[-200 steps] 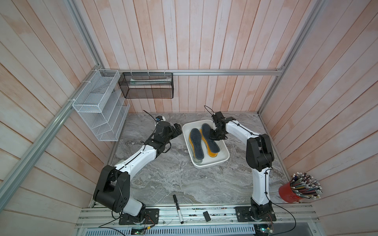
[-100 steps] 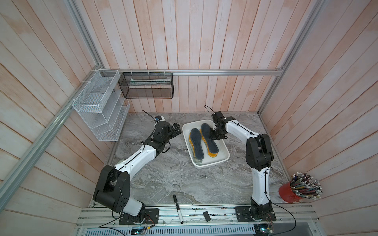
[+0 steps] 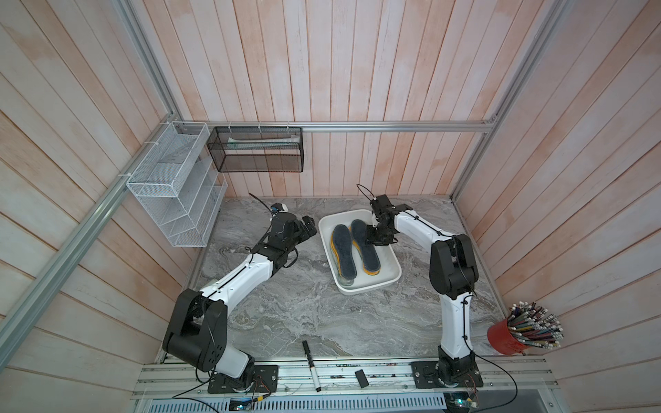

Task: Put the insoles into the storage box
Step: Place the insole in the storage box.

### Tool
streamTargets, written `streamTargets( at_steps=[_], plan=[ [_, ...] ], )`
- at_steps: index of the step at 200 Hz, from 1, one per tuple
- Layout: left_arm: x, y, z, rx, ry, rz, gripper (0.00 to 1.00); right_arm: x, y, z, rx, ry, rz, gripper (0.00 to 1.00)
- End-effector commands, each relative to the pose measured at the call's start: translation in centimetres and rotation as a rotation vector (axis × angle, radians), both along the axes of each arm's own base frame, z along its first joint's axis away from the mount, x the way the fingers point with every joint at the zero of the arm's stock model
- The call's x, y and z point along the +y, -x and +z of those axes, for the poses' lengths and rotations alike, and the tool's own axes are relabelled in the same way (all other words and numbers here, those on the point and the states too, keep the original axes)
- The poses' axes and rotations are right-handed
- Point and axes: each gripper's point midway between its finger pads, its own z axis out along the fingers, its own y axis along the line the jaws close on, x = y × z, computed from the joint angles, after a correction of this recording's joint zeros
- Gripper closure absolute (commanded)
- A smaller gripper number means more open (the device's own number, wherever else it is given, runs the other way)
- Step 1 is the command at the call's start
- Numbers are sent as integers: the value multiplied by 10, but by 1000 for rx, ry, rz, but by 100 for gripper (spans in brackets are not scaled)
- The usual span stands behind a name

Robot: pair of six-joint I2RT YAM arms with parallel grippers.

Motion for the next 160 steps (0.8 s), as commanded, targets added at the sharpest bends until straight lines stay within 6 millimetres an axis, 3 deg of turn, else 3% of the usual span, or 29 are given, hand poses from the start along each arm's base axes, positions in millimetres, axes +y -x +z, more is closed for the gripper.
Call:
streamTargets(
  at_steps=[1,25,60,160],
  plan=[
    [5,2,2,-6,-10,10,0,-3,-1,21,-30,4,3,48],
    [10,0,6,-10,-46,21,0,-8,-5,42,-88,5,25,38],
    [21,-4,15,-26,-105,43,0,-20,-5,79,-173,-40,32,32],
    [55,1,33,-106,-265,107,0,-104,5,143,-402,-153,-8,28]
  ],
)
